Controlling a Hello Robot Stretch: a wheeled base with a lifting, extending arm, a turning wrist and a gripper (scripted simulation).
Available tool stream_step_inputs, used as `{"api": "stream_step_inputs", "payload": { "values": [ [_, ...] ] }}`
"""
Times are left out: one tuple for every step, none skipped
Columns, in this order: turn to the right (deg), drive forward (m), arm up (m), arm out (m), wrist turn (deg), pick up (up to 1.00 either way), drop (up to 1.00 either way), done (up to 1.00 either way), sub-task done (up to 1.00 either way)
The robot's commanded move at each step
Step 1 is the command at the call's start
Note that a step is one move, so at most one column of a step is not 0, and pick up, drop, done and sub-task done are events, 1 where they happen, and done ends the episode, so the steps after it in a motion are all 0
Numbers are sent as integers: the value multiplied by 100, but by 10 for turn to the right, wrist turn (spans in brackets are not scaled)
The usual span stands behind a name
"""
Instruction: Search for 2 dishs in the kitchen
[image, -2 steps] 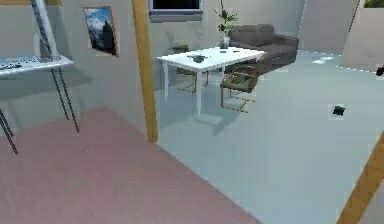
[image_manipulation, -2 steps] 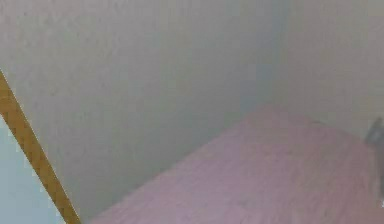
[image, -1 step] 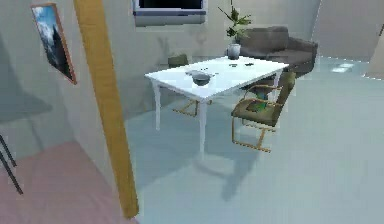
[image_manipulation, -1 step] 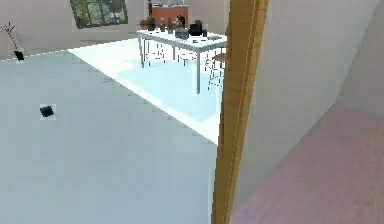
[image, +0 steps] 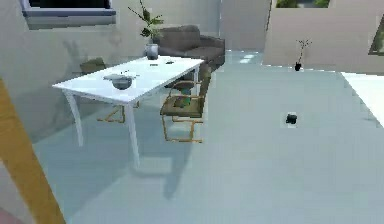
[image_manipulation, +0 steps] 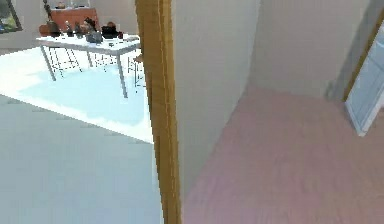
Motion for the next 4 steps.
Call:
{"api": "stream_step_inputs", "payload": {
  "values": [
    [0,5,0,0,0,0,0,0,0],
    [450,0,0,0,0,0,0,0,0],
    [0,100,0,0,0,0,0,0,0],
    [0,100,0,0,0,0,0,0,0]
  ]
}}
